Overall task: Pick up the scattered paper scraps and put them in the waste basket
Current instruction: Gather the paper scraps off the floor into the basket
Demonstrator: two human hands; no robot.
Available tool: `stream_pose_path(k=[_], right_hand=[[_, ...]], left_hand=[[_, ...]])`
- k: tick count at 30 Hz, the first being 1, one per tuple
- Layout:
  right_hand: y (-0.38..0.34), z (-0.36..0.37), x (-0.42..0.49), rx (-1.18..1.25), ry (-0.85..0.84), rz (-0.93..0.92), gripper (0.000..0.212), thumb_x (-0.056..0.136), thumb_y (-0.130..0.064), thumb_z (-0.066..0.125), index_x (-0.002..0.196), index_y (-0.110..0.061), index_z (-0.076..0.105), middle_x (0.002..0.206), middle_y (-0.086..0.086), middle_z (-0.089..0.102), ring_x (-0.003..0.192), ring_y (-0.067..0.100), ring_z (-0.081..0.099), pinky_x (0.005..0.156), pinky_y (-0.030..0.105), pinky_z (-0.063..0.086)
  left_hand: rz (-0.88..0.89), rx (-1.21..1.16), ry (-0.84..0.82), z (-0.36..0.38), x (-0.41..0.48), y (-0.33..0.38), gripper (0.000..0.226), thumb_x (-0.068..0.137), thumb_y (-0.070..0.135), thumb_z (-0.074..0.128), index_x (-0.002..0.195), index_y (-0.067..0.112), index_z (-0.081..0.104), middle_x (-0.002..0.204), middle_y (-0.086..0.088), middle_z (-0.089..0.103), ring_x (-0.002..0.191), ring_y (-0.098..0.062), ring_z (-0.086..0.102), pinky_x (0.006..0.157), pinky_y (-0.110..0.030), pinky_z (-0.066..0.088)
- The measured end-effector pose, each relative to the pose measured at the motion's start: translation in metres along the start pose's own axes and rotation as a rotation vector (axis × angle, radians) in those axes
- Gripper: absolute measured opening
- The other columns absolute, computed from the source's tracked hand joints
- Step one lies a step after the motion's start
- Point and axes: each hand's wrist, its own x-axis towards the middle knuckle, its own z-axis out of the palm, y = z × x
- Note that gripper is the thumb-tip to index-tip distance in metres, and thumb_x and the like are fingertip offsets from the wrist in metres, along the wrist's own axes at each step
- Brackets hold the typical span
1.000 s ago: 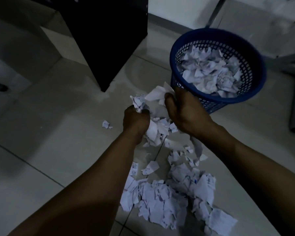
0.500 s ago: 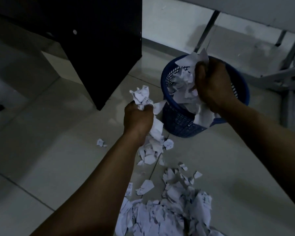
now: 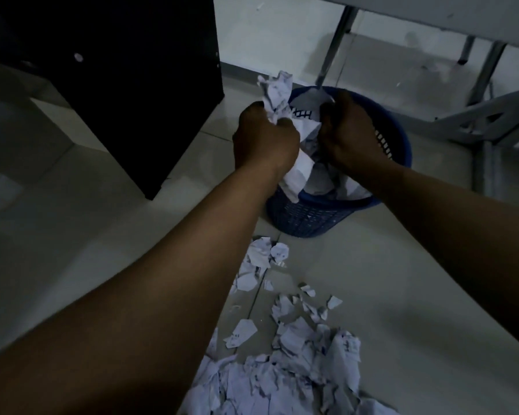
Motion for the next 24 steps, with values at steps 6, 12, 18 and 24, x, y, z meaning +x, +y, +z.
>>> stream_pose_path(k=[6, 12, 18, 24], right_hand=[[0.001, -0.009, -0.008, -0.013, -0.02, -0.008, 0.033, 0.094, -0.026, 0.038, 0.113, -0.005, 0.055, 0.107, 0.016, 0.062, 0.101, 0.032, 0.055, 0.08, 0.04, 0.047], [-0.002, -0.02, -0.017, 0.026, 0.028, 0.018, 0.044, 0.089, -0.041, 0.037, 0.114, -0.012, 0.057, 0.107, 0.011, 0.064, 0.099, 0.026, 0.058, 0.084, 0.041, 0.049], [-0.004, -0.031, -0.024, 0.115, 0.148, 0.001, 0.028, 0.094, -0.011, 0.039, 0.116, 0.001, 0.053, 0.099, 0.005, 0.054, 0.088, 0.012, 0.049, 0.064, 0.015, 0.033], [-0.005, -0.029, -0.029, 0.156, 0.187, -0.026, 0.023, 0.099, -0.019, 0.042, 0.108, -0.003, 0.056, 0.094, 0.001, 0.057, 0.082, 0.008, 0.05, 0.062, 0.011, 0.035]], left_hand=[[-0.047, 0.17, -0.074, 0.024, 0.019, -0.004, 0.039, 0.092, 0.016, 0.051, 0.131, 0.015, 0.052, 0.13, -0.003, 0.059, 0.115, -0.022, 0.057, 0.093, -0.022, 0.044], [-0.066, 0.156, -0.163, 0.034, 0.021, 0.009, 0.04, 0.093, 0.018, 0.056, 0.132, 0.01, 0.053, 0.13, -0.007, 0.06, 0.114, -0.023, 0.059, 0.099, -0.031, 0.048], [-0.154, 0.203, -0.364, 0.031, 0.019, 0.026, 0.043, 0.09, 0.011, 0.059, 0.131, 0.001, 0.05, 0.132, -0.015, 0.057, 0.117, -0.027, 0.057, 0.095, -0.029, 0.049], [-0.116, 0.093, -0.28, 0.017, 0.017, 0.027, 0.019, 0.084, 0.016, 0.06, 0.1, 0.008, 0.066, 0.091, -0.005, 0.068, 0.074, -0.016, 0.062, 0.059, -0.019, 0.048]])
